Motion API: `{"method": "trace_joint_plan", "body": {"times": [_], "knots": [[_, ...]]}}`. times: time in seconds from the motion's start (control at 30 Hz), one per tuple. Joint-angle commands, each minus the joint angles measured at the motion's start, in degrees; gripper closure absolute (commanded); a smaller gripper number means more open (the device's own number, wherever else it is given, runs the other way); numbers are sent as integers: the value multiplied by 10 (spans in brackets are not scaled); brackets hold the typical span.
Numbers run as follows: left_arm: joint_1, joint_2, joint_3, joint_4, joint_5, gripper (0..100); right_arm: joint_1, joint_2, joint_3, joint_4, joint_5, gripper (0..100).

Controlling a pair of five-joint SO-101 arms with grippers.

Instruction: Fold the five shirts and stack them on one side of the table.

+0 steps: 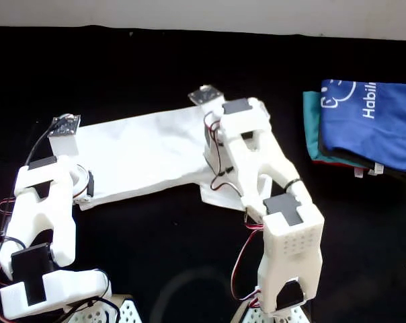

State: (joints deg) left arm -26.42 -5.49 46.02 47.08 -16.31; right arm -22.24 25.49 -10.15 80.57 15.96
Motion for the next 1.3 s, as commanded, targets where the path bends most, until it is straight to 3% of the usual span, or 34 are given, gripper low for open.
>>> {"method": "trace_joint_plan", "body": {"times": [0.0,0.17,0.33,0.8,1.27], "knots": [[3,0,1,-4,-4,991,4,-3,-85,70,-4,992],[3,0,1,-4,-4,991,3,-3,-152,167,-2,992],[3,0,1,-4,-4,991,-22,-2,-158,201,-2,992],[3,0,1,-4,-4,991,-52,0,-36,103,-1,992],[3,0,1,-4,-4,991,-54,-150,-36,167,1,992]]}}
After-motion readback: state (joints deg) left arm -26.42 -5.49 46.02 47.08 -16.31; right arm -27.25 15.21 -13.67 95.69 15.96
